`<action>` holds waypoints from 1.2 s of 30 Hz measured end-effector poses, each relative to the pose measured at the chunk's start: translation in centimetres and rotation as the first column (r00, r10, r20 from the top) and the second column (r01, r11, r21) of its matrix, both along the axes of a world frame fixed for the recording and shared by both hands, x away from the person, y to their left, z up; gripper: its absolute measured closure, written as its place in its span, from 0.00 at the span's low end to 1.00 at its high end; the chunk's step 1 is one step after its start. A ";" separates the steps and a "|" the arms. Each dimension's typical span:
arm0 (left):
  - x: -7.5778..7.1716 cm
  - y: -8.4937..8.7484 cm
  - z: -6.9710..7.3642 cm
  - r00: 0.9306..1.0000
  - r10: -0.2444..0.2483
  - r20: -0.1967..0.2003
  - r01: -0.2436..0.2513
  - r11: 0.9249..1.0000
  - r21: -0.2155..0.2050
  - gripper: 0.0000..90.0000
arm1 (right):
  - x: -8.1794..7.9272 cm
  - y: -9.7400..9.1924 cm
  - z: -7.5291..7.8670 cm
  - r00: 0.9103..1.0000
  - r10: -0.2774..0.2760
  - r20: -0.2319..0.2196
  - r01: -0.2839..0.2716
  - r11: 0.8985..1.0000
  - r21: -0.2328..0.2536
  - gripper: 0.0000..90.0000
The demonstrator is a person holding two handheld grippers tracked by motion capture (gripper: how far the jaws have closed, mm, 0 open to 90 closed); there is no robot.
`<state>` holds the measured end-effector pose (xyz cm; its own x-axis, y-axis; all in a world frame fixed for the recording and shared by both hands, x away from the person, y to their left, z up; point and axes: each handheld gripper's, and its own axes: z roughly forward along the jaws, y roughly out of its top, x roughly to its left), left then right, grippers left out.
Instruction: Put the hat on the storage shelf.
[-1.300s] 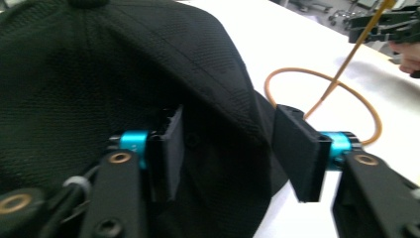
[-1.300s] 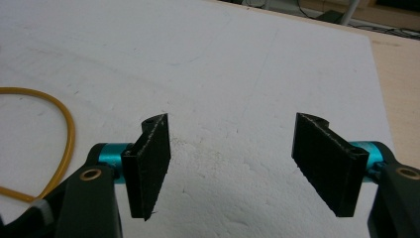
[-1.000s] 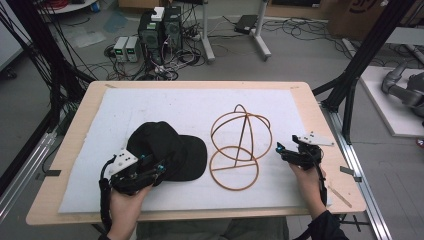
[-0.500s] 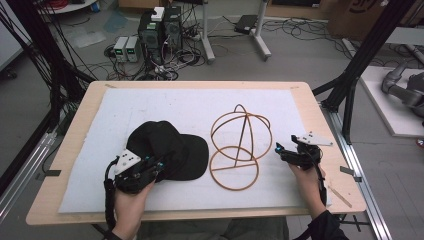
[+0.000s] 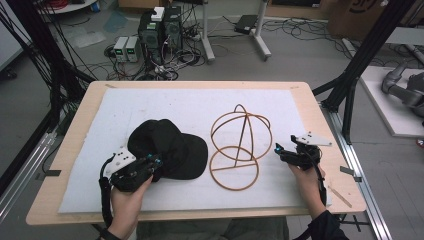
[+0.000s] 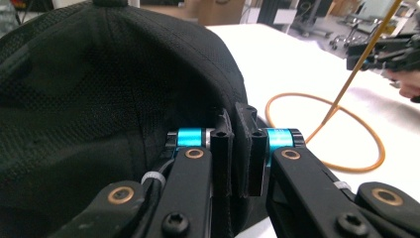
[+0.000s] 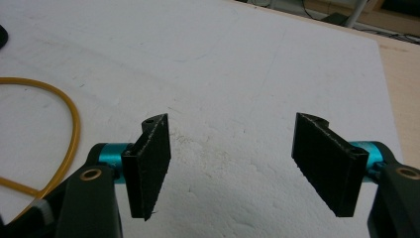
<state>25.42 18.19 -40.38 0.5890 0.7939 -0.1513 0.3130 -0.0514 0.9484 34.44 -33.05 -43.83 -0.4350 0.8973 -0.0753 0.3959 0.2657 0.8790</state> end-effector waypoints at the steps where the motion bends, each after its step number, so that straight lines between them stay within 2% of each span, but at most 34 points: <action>1: -0.1 0.1 0.3 1.000 0.000 0.010 0.000 1.000 -0.003 0.95 | 0.0 0.0 0.0 1.000 0.001 -0.003 -0.001 1.000 -0.005 0.34; 9: -0.4 1.2 3.0 0.995 0.009 0.096 0.001 0.995 -0.103 0.96 | 0.0 0.1 0.0 1.000 0.003 -0.003 -0.003 1.000 -0.012 0.34; 15: -0.5 1.8 5.2 0.985 0.021 0.170 0.008 0.986 -0.166 0.96 | 0.0 0.1 0.0 1.000 0.005 -0.002 -0.005 1.000 -0.016 0.35; 17: -0.5 1.8 6.0 0.980 0.023 0.197 0.012 0.984 -0.175 0.96 | 0.0 0.1 0.0 1.000 0.004 -0.003 -0.004 1.000 -0.016 0.35; 19: -0.5 1.6 6.5 0.977 0.021 0.211 0.013 0.987 -0.159 0.97 | 0.0 0.1 0.0 1.000 0.005 -0.007 -0.005 1.000 -0.014 0.35; 20: -0.5 1.5 6.5 0.979 0.019 0.203 0.010 0.989 -0.144 0.98 | 0.0 0.1 0.0 1.000 0.002 -0.009 -0.003 1.000 -0.013 0.35; 22: -0.2 1.4 5.8 0.987 0.012 0.163 0.013 0.988 -0.153 0.98 | 0.0 0.1 -0.1 1.000 0.007 -0.005 -0.007 1.000 -0.018 0.35; 24: 0.0 1.7 5.1 0.989 0.016 0.146 0.014 0.980 -0.200 0.98 | 0.0 0.2 -0.1 1.000 0.008 -0.007 -0.009 1.000 -0.019 0.35; 25: 0.0 1.9 5.0 0.989 0.021 0.149 0.010 0.979 -0.205 0.98 | 0.0 0.2 -0.1 1.000 0.009 -0.006 -0.009 1.000 -0.020 0.35; 31: -0.4 2.4 5.2 0.989 0.057 0.137 -0.034 0.986 -0.164 0.98 | 0.0 0.2 -0.1 1.000 0.015 -0.003 -0.015 1.000 -0.023 0.36; 36: -0.5 2.9 5.1 0.992 0.088 0.092 -0.072 0.983 -0.170 0.96 | 0.0 0.3 -0.1 1.000 0.014 -0.004 -0.014 1.000 -0.028 0.36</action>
